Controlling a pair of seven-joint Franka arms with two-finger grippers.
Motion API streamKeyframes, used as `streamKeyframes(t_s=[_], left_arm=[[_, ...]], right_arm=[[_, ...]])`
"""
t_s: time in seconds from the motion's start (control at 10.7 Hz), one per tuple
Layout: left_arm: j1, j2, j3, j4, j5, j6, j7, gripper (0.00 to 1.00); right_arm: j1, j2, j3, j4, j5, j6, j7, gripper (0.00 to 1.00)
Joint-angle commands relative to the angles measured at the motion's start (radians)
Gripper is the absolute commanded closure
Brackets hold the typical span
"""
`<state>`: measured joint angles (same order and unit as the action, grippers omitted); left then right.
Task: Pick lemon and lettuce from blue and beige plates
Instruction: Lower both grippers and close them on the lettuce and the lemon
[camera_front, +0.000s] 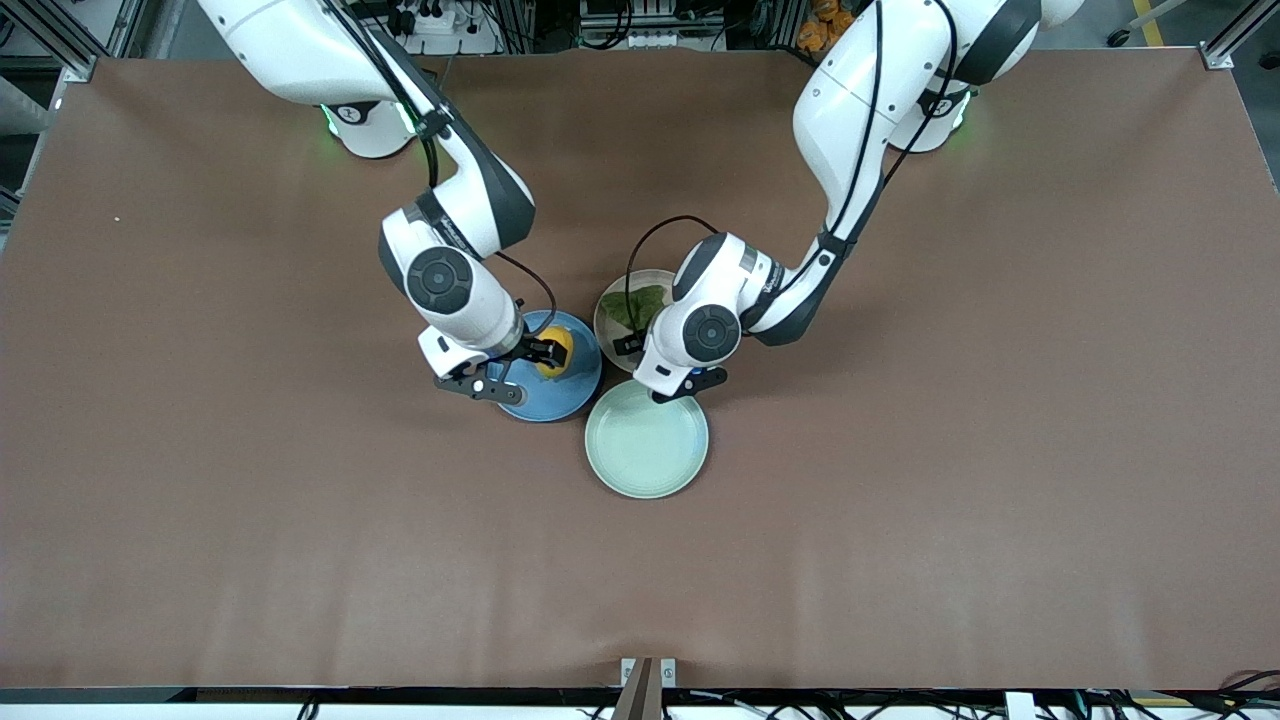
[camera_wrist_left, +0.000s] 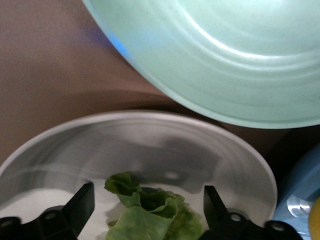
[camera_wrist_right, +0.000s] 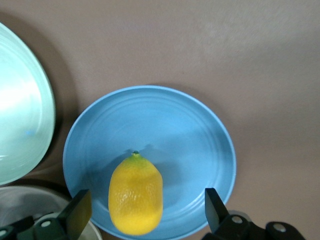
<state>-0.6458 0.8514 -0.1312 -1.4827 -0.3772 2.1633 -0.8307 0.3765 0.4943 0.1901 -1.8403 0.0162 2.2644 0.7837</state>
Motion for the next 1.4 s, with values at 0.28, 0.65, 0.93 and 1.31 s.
streamKeyframes(t_s=[0.28, 0.65, 0.93, 1.31], left_arm=[[-0.008, -0.017, 0.005, -0.005, -0.022, 0.012, -0.085, 0.68], [0.005, -0.031, 0.005, -0.005, -0.020, 0.001, -0.087, 0.77], [0.035, -0.060, 0.007, -0.002, -0.012, -0.048, -0.076, 0.94], [0.110, -0.130, 0.007, 0.001, 0.038, -0.176, 0.002, 1.00]], right_arm=[[0.050, 0.044, 0.019, -0.038, -0.044, 0.096, 0.146, 0.00], [0.050, 0.041, 0.017, -0.077, -0.169, 0.101, 0.141, 0.01], [0.048, 0.043, 0.017, -0.079, -0.235, 0.092, 0.138, 0.02], [0.047, 0.046, 0.011, -0.097, -0.335, 0.090, 0.138, 0.04]])
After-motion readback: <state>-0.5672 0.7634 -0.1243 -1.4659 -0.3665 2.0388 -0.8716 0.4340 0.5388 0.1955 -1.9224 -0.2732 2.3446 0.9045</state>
